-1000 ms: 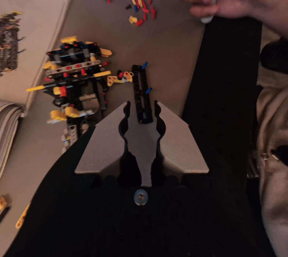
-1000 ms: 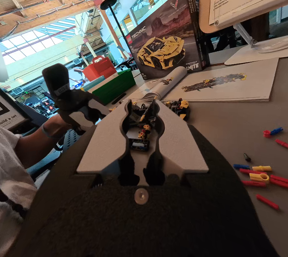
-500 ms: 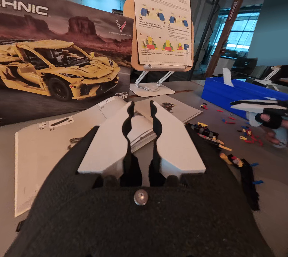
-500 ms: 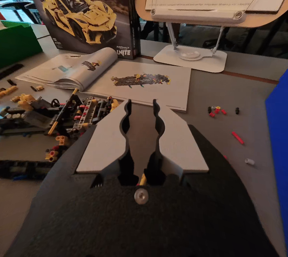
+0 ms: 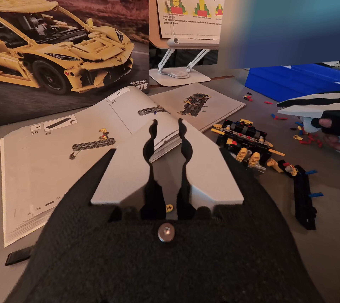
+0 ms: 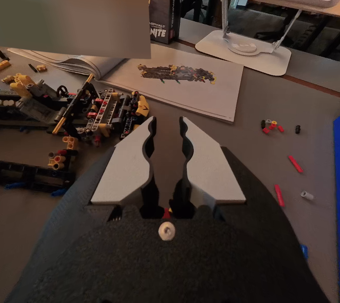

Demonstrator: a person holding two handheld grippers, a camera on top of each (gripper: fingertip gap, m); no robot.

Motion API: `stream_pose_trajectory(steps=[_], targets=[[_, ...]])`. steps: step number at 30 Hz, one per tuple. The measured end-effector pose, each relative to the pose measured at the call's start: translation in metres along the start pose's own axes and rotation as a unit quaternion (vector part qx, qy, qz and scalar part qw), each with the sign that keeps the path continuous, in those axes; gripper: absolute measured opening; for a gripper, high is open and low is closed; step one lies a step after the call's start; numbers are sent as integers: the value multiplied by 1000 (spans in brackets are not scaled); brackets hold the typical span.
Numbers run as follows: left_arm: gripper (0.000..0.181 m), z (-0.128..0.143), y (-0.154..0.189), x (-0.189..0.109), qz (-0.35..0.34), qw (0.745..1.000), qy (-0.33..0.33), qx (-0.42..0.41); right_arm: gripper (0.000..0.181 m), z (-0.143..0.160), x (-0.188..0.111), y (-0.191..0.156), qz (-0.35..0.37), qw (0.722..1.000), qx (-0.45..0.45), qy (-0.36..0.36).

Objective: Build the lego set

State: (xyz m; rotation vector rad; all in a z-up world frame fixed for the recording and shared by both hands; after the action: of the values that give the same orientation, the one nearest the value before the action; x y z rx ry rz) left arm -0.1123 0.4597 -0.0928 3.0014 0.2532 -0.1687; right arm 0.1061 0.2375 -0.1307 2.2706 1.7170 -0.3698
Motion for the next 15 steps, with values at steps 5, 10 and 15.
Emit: stream_pose_trajectory(steps=[5,10,15], targets=[[24,3,-5,2,-5,1000,-11,-1,24,2,2,1,-10,1000,21,-11],[24,4,-14,4,1,999,-6,-43,23,2,4,4,-11,999,39,-13],[24,7,-18,4,1,998,-6,-59,22,4,7,0,-19,999,35,-20]])
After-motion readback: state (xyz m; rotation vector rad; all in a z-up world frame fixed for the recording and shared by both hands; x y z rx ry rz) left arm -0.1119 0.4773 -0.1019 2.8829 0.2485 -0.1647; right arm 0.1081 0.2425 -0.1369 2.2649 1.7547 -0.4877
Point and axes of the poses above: each gripper's, where its closed fingertips meet, x out along the fingers, z out of its underside, y = z × x across the jaws, the point moved 4 cm from there along -x, back along the fingers, and after that the axes turned 3 degrees about z, right-handed, at the moved point
